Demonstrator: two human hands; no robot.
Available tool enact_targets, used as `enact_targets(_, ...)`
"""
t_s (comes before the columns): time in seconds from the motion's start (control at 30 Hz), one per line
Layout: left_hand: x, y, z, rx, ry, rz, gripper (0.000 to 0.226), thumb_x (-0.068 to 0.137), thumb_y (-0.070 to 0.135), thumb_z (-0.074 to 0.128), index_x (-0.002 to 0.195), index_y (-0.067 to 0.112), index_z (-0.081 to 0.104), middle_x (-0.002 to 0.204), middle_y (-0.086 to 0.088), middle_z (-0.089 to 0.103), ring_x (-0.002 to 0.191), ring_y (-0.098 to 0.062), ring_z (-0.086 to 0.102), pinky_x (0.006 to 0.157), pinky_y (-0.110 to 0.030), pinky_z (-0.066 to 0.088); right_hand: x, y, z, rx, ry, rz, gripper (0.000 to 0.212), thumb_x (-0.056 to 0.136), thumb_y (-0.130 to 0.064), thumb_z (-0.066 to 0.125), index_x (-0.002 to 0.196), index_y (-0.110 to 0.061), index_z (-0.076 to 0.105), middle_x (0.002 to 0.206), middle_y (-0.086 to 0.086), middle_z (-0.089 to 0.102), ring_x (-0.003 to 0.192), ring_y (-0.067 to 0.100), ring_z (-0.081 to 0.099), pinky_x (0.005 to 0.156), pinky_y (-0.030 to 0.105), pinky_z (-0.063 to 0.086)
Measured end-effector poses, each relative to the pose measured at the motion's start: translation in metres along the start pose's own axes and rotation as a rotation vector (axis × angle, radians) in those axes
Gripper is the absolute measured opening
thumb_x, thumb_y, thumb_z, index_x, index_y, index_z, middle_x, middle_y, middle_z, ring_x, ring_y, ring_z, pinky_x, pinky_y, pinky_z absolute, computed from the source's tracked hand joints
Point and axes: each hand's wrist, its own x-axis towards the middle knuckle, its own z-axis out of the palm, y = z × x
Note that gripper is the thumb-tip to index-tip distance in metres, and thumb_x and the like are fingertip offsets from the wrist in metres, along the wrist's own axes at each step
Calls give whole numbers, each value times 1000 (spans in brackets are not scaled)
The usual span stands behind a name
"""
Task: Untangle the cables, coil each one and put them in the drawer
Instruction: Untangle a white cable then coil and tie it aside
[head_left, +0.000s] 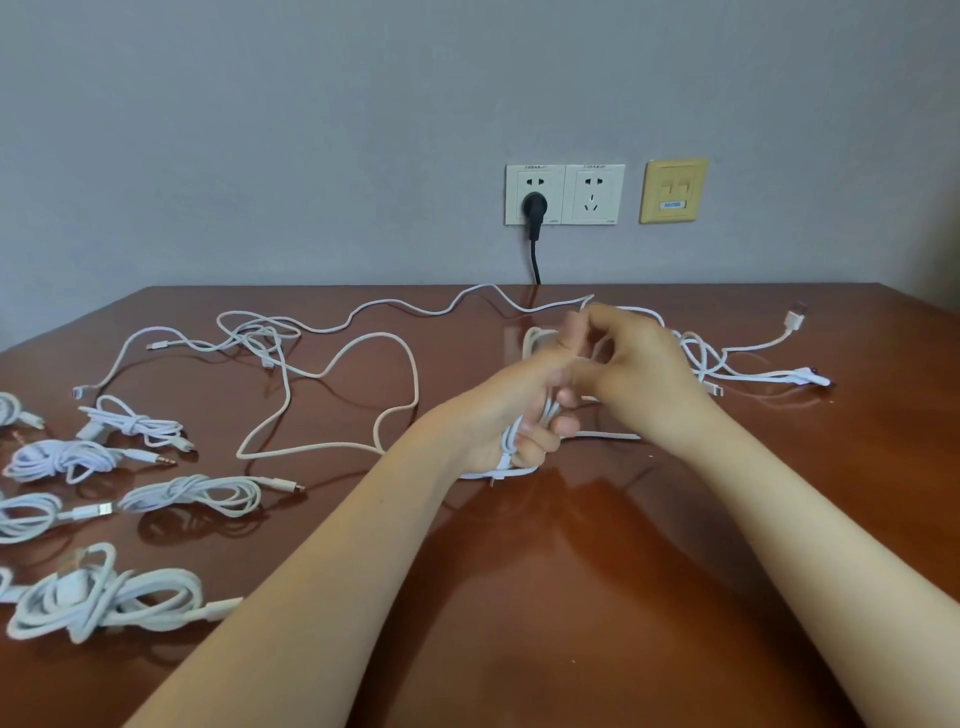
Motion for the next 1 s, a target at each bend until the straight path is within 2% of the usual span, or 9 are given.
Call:
enact_targets(0.03,0,0,0,77,-5,-36,70,51,82,54,62,15,40,51,2,35,26,-4,25,32,-11,14,1,2,-2,0,14,-10,27,75,2,65,65,-19,52,57,-9,50,47,-5,46,48,6,34)
enact_targets(0.07,0,-1,-2,108,-30,-70,61,57,74,59,63,16,41,51,3,35,29,-3,23,34,-12,12,1,4,-3,8,16,-13,29,77,2,63,64,-22,54,53,-10,53,49,-5,46,50,6,34)
enact_targets(0.13,-8,-4,-9,84,-79,-103,37,84,46,56,68,17,40,46,6,33,34,-2,19,35,-13,12,2,5,-4,50,-10,-13,28,80,0,63,65,-23,57,50,-16,55,48,-4,48,51,6,35)
enact_targets(0.27,-17,-5,-13,110,-100,-69,20,96,23,48,78,13,49,41,7,31,34,-3,20,34,-13,15,3,8,-2,125,-47,-9,28,82,-2,65,77,-28,55,64,-8,53,47,-1,45,50,8,36)
enact_targets(0.4,-17,-6,-12,123,-105,-61,19,97,19,45,79,13,44,39,8,27,32,-3,20,33,-13,16,2,6,-1,27,-107,-17,13,87,-3,59,83,-15,56,67,-7,53,45,-1,48,49,6,36)
enact_targets(0.5,-16,-6,-12,-10,-143,-82,28,95,16,43,68,17,37,37,9,25,31,-2,18,33,-14,13,-1,4,1,29,-79,-104,26,87,3,54,77,-20,48,66,-6,47,52,5,42,51,9,35)
enact_targets(0.67,-23,-3,-15,-174,-291,-96,8,73,19,52,71,11,53,36,9,27,28,1,22,32,-12,13,-2,4,1,174,-99,-138,33,86,8,52,73,-22,48,64,-8,44,46,3,42,48,13,36)
enact_targets(0.9,-26,-2,-14,-17,-336,-105,26,76,37,45,71,11,45,34,11,26,30,1,21,33,-13,16,-3,5,4,239,34,-91,30,75,-2,71,77,-32,64,67,-7,53,52,2,42,54,13,36)
enact_targets(1.0,-26,-2,-15,40,-338,-101,29,84,36,41,70,11,44,33,11,27,31,-2,30,35,-13,25,-3,6,3,217,41,-99,27,74,-5,73,78,-31,66,63,-12,55,52,3,43,54,11,35)
